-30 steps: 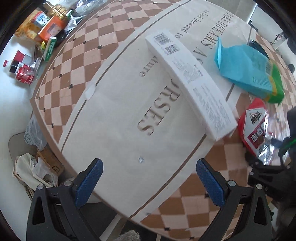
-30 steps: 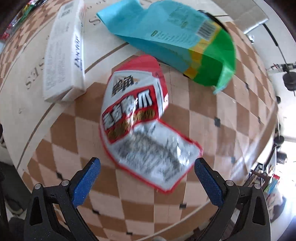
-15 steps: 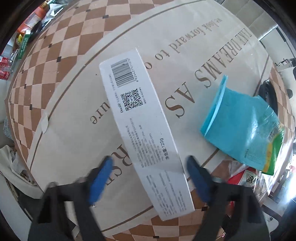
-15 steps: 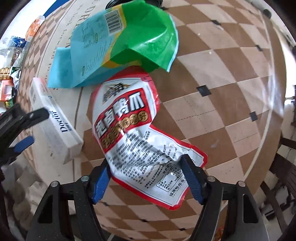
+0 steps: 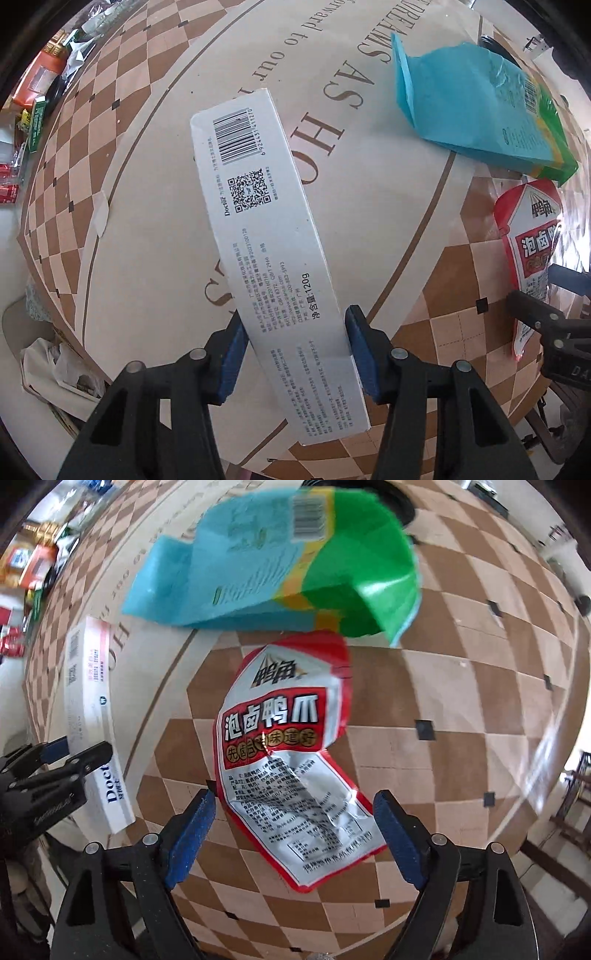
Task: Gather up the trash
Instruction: 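Grasp the long white box with the left gripper while the right gripper grasps the red-white snack pouch, then carry the white box and snack pouch over the bin and release both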
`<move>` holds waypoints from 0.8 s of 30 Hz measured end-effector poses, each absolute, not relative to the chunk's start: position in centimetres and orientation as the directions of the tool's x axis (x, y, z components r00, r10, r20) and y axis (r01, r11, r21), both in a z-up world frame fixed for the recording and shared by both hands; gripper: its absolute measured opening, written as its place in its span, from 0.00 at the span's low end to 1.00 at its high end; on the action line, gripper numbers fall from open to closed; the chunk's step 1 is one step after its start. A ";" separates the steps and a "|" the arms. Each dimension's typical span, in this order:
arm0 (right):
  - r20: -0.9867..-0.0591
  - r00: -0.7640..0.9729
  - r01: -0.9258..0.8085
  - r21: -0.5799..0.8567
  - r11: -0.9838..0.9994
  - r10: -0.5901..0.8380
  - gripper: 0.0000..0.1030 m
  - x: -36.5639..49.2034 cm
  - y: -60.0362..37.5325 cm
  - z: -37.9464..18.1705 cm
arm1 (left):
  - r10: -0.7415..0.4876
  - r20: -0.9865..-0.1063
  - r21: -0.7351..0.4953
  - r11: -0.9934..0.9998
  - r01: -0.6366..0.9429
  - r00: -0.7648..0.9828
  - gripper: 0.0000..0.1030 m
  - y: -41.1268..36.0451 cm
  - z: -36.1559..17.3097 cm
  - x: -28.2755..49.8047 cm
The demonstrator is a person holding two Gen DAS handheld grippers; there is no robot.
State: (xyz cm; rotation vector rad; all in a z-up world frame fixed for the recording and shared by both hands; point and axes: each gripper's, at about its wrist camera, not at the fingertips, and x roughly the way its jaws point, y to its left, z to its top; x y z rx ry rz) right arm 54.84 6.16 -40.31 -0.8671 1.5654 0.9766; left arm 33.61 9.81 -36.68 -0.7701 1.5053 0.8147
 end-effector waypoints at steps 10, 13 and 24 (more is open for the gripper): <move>-1.000 -0.020 -0.913 0.014 0.409 -0.010 0.64 52.6 8.7 -40.2 | -0.022 -0.999 0.032 0.514 -0.857 -0.050 0.46 11.6 -37.8 32.3; -1.000 -0.008 -0.905 0.011 0.426 0.009 0.60 52.4 8.4 -39.8 | 0.005 -0.998 0.056 0.516 -0.855 -0.062 0.46 11.5 -37.6 31.7; -0.992 -0.084 -0.833 0.122 0.540 0.095 0.55 50.4 1.8 -37.1 | 0.112 -0.993 0.081 0.559 -0.825 -0.021 0.45 7.4 -32.1 29.5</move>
